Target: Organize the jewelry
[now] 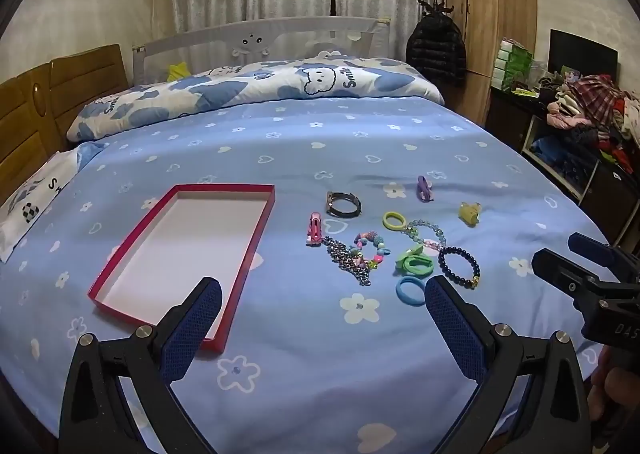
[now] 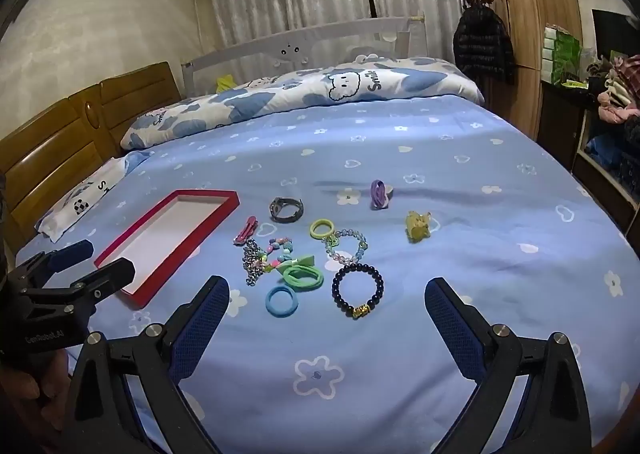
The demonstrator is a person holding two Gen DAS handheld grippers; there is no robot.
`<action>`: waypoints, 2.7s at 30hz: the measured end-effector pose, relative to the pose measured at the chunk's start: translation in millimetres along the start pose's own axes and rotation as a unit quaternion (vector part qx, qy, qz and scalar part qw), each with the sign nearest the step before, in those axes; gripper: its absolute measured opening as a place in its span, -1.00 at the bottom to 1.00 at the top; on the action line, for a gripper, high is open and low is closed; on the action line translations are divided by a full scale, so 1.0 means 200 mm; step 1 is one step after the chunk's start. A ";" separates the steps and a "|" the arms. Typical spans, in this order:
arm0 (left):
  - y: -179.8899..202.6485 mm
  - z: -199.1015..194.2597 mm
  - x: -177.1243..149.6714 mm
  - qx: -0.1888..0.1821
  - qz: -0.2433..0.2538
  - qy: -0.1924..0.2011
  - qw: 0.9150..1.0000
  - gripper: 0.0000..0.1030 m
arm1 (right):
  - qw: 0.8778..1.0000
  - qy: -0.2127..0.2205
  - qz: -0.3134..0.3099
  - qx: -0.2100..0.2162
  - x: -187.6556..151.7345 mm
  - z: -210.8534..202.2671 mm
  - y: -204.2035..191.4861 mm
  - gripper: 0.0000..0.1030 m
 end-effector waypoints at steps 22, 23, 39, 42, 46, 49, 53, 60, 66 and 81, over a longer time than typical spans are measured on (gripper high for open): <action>0.00 -0.01 -0.01 -0.001 -0.006 -0.003 1.000 0.98 | 1.000 0.004 0.003 0.005 0.03 -0.03 -0.02 0.93; 0.00 -0.01 -0.01 -0.001 -0.006 -0.003 1.000 0.98 | 1.000 0.004 0.003 0.005 0.03 -0.03 -0.02 0.93; 0.00 -0.01 -0.01 0.000 -0.006 -0.004 1.000 0.98 | 1.000 0.006 0.005 0.007 0.03 -0.04 -0.03 0.93; 0.00 -0.01 -0.01 -0.001 -0.006 -0.004 1.000 0.98 | 1.000 0.006 0.005 0.009 0.04 -0.04 -0.04 0.93; 0.00 -0.01 -0.02 -0.002 -0.006 -0.005 1.000 0.98 | 1.000 0.006 0.006 0.009 0.04 -0.04 -0.05 0.93; 0.00 -0.01 -0.02 -0.002 -0.006 -0.006 1.000 0.98 | 1.000 0.006 0.006 0.009 0.04 -0.04 -0.05 0.93; 0.00 0.00 -0.03 -0.002 -0.006 -0.008 1.000 0.98 | 1.000 0.006 0.006 0.010 0.04 -0.03 -0.05 0.93; 0.01 0.01 -0.03 -0.002 -0.005 -0.009 1.000 0.98 | 1.000 0.006 0.007 0.010 0.04 -0.03 -0.05 0.93; 0.02 0.02 -0.04 -0.003 -0.006 -0.012 1.000 0.98 | 1.000 0.005 0.009 0.011 0.03 -0.03 -0.05 0.93; 0.03 0.12 -0.05 -0.016 -0.006 -0.045 0.999 0.93 | 1.000 -0.011 0.025 0.013 -0.01 0.03 -0.04 0.92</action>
Point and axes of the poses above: each gripper's, at about its wrist camera, not at the fingertips, and z roughly the way its jaws point, y to its right, x to its top, the point moved 9 cm from there along z, roughly the way its jaws point, and after that the axes turned 11 degrees about -z, right-handed, at the moved point
